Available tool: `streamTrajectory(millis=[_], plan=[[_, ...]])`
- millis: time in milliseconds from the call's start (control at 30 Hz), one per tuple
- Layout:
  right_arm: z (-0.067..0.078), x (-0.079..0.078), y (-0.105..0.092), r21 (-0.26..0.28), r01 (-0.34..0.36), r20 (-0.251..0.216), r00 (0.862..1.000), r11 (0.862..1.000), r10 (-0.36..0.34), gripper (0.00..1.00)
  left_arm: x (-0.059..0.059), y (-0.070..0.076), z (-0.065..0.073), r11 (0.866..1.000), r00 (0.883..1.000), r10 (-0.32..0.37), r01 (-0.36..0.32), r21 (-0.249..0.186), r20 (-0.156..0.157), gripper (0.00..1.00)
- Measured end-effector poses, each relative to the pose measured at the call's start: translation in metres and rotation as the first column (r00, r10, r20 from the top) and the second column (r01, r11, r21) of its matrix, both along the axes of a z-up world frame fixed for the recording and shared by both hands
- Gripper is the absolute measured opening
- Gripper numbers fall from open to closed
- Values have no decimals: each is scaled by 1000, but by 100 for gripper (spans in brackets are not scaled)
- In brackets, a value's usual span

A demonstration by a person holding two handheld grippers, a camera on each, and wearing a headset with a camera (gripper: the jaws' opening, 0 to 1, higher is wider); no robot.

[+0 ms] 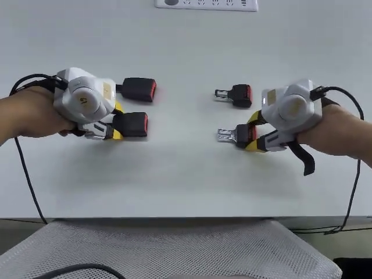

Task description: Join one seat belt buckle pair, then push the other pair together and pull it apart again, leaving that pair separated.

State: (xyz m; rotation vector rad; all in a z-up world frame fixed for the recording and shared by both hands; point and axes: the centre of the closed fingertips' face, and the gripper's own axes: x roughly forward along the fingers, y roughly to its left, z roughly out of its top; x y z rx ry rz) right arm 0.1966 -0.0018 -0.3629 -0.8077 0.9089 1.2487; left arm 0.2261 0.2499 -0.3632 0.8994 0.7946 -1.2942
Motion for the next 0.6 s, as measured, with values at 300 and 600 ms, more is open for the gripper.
streamTrajectory(millis=[300, 600], plan=[[-3, 0, -1, -9, -23, -14, 1000, 1000, 23, 34, -3, -2, 0, 997, 998, -67, 66, 28, 11, 32], [-3, 0, -1, -4, -7, -25, 1000, 1000, 7, 34, -4, -3, -1, 997, 998, -65, 65, 39, -4, 32]])
